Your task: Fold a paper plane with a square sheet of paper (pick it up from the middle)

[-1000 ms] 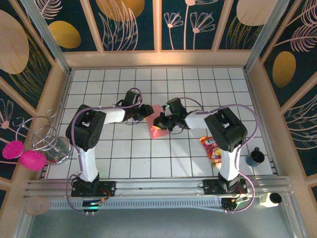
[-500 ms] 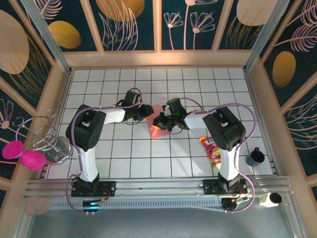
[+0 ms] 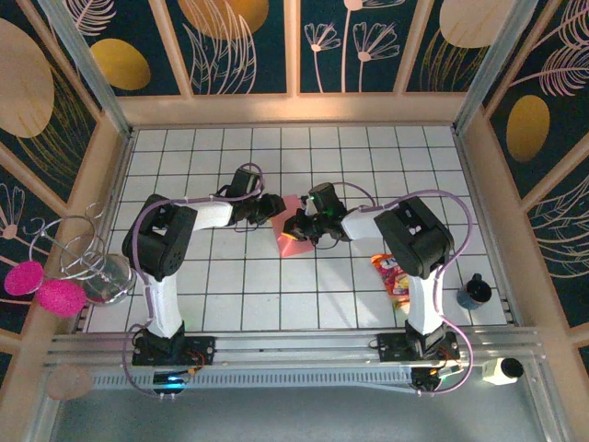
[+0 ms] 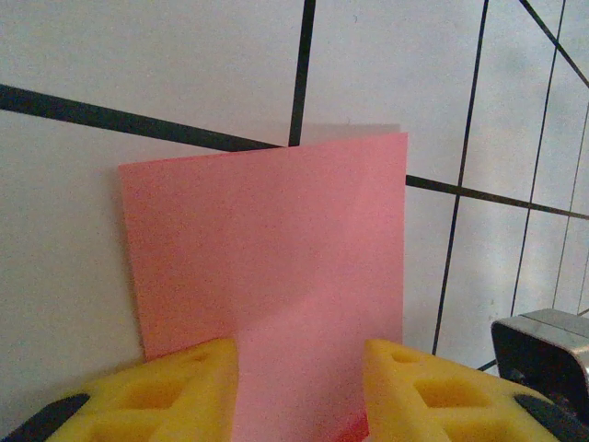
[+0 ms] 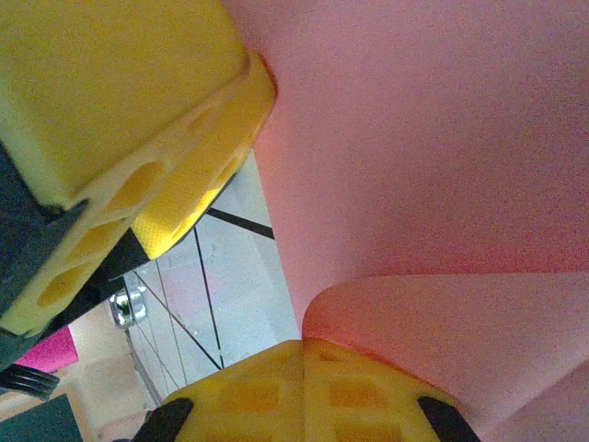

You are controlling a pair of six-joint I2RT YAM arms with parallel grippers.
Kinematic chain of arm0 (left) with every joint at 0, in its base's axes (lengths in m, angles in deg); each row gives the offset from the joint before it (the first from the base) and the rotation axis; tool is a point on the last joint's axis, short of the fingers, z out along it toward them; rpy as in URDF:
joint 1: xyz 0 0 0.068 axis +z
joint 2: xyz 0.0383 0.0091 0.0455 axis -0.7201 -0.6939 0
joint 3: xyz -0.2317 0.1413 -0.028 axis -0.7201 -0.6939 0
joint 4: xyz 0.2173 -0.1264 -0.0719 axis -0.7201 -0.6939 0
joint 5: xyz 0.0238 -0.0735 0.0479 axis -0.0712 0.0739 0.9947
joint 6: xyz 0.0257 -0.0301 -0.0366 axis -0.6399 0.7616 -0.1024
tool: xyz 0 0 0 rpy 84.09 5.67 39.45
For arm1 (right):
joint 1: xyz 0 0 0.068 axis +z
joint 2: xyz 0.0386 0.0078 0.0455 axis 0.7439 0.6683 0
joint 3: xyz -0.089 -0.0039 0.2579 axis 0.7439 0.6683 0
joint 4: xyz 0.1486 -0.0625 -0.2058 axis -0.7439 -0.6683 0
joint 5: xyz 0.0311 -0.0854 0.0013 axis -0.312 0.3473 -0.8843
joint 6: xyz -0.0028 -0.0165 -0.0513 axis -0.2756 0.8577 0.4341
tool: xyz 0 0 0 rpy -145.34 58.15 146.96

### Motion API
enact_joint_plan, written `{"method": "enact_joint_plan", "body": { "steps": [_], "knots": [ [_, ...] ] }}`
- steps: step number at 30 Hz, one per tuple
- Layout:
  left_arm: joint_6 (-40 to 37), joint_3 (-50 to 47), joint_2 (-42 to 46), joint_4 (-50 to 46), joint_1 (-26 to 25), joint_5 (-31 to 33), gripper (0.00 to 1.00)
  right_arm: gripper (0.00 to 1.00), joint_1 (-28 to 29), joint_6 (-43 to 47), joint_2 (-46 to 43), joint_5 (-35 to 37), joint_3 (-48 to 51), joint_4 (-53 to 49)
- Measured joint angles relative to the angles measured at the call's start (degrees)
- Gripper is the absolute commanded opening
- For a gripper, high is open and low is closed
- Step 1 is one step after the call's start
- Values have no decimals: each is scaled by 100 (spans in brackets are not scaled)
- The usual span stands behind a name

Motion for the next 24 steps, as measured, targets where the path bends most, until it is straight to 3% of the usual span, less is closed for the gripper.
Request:
{"method": "enact_joint_plan", "body": {
  "steps": [10,24],
  "knots": [
    [0,-28,0,-7,0,81,30,0,0,0,9,0,-2,85],
    [0,-33,-2,-22,0,164,27,0,-2,0,109,0,-98,90]
  ]
}}
